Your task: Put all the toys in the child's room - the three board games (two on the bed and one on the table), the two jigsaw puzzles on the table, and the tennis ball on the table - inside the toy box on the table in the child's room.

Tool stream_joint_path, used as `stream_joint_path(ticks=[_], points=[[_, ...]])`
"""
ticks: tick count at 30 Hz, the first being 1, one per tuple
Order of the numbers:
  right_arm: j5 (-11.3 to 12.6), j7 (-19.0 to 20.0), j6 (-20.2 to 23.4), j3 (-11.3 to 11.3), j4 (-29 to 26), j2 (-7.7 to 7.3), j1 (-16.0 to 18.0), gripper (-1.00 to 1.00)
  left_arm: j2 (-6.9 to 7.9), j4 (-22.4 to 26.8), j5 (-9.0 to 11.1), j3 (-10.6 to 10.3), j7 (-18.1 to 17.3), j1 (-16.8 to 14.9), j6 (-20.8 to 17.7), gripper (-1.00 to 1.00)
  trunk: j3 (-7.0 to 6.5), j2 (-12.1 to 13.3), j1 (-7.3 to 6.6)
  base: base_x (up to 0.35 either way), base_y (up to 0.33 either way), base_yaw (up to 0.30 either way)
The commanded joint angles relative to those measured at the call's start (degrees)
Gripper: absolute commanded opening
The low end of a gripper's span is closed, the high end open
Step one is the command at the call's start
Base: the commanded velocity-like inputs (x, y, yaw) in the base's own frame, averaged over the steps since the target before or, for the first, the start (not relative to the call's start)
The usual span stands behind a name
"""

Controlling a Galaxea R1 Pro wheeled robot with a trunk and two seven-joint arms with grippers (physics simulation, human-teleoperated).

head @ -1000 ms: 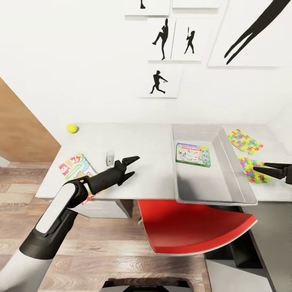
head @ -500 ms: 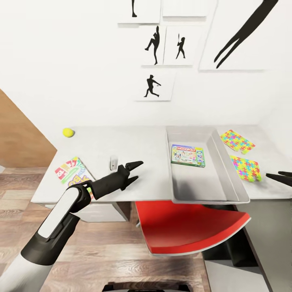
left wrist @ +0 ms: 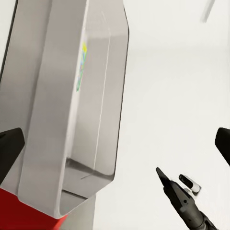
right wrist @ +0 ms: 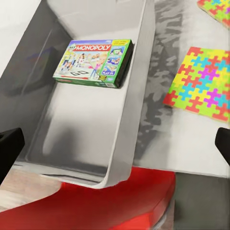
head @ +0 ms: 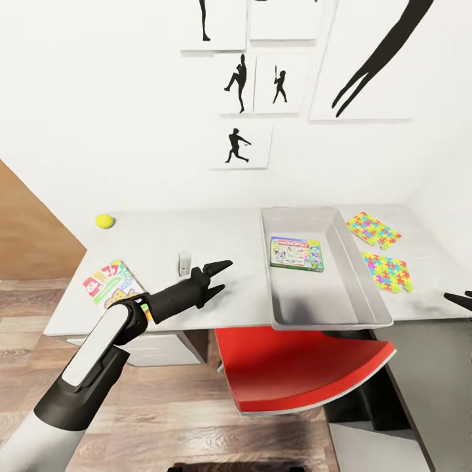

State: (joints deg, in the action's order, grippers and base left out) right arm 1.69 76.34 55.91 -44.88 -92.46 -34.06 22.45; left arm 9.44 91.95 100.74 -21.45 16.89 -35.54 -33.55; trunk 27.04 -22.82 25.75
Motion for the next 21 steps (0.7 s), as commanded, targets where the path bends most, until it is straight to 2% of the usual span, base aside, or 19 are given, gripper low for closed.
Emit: stream_joint_path(ticks=[1,6,13,15,16,21], points=[[0.15,0.09,0.02,-0.74,0.0,0.44,-0.26,1.0,0.04,0.07,0.6,-0.04,0.42,-0.01,0.07,1.0,-0.01,-0.1,0.03,0.0,0.0,-0.08],[0.15,0.14,-1.42,-2.87,0.0,1.65,-1.18,1.0,0.1,0.07,0.06,-0.1,-0.67,0.08,0.23,1.0,-0.45,-0.1,0.03,0.0,0.0,-0.086],[0.15,0.16,-1.83,-3.44,0.0,2.05,-1.44,1.0,0.19,0.07,-1.03,0.06,-2.26,0.16,0.24,1.0,-1.08,-0.1,0.03,-0.009,0.008,-0.098],[0.15,0.16,-1.94,-3.57,0.0,2.18,-1.5,1.0,0.25,0.07,-1.33,0.09,-3.19,0.17,0.24,1.0,-1.26,-0.1,0.03,-0.062,0.08,-0.103],[0.15,0.14,-2.07,-3.79,0.0,2.3,-1.59,1.0,0.43,0.07,-1.73,0.08,-5.03,0.38,0.24,1.0,-1.34,-0.1,0.03,-0.027,0.045,-0.106],[0.15,0.13,-2.11,-3.81,0.0,2.39,-1.61,1.0,0.47,0.07,-1.83,0.03,-5.55,0.45,0.24,1.0,-1.79,-0.1,0.03,-0.012,0.02,-0.115]])
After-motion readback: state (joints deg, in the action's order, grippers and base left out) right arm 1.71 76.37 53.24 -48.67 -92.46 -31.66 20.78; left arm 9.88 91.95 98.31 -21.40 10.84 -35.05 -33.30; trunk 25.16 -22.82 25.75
